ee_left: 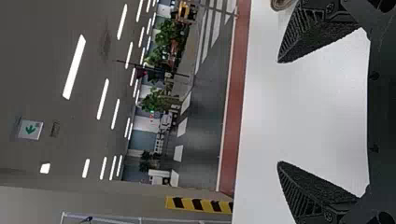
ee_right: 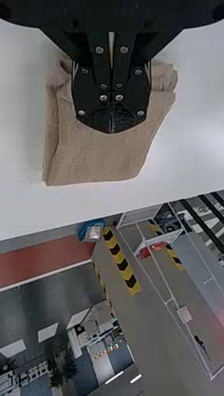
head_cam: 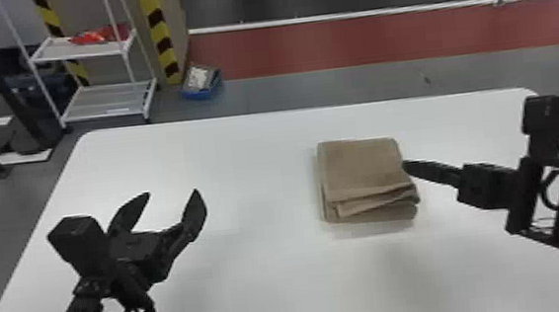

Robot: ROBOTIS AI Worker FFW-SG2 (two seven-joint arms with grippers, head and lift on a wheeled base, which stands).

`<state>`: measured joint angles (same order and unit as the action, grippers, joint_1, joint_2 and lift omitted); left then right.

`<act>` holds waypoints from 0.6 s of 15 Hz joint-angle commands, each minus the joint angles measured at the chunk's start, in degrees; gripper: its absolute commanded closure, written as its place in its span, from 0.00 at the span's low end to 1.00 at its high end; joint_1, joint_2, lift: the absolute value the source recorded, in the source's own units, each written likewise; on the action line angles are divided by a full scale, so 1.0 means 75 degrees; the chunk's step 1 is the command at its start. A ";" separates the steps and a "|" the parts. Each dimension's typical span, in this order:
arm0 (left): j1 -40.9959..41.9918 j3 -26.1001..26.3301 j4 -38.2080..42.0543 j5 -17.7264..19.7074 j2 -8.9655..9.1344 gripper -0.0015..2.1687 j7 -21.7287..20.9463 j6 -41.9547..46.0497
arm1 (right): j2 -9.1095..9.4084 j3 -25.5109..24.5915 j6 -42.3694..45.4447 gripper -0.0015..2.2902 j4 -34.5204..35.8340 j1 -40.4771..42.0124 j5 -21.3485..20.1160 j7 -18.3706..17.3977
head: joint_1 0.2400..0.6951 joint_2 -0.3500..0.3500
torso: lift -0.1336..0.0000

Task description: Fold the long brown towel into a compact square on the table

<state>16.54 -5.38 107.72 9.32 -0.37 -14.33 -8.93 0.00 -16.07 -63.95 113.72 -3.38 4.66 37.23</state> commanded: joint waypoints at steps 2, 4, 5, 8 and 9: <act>0.0068 -0.0032 0.0064 0.0000 -0.0009 0.05 0.0000 0.0000 | 0.0007 0.0268 0.0821 0.88 -0.1323 -0.0686 -0.0282 -0.0476 | 1.00 0.51 | 0.08; 0.0103 -0.0068 0.0075 0.0011 -0.0009 0.05 0.0000 0.0000 | 0.0007 0.0397 0.1337 0.88 -0.1909 -0.0745 -0.0633 -0.0746 | 1.00 0.50 | 0.08; 0.0103 -0.0114 0.0052 0.0023 -0.0009 0.05 -0.0012 0.0023 | 0.0007 0.0408 0.1524 0.88 -0.2202 -0.0780 -0.0762 -0.0921 | 1.00 0.50 | 0.08; 0.0091 -0.0103 0.0040 0.0023 0.0003 0.05 -0.0024 0.0000 | 0.0007 0.0479 0.1712 0.88 -0.2788 -0.0967 -0.0903 -0.0980 | 1.00 0.49 | 0.08; 0.0091 -0.0091 0.0052 0.0023 0.0003 0.05 -0.0024 0.0000 | 0.0007 0.0502 0.1735 0.88 -0.2776 -0.0967 -0.0903 -0.0968 | 1.00 0.49 | 0.08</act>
<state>17.24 -6.21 107.99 9.49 -0.40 -14.50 -8.92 0.00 -12.58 -51.41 93.56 -10.42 -2.00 29.88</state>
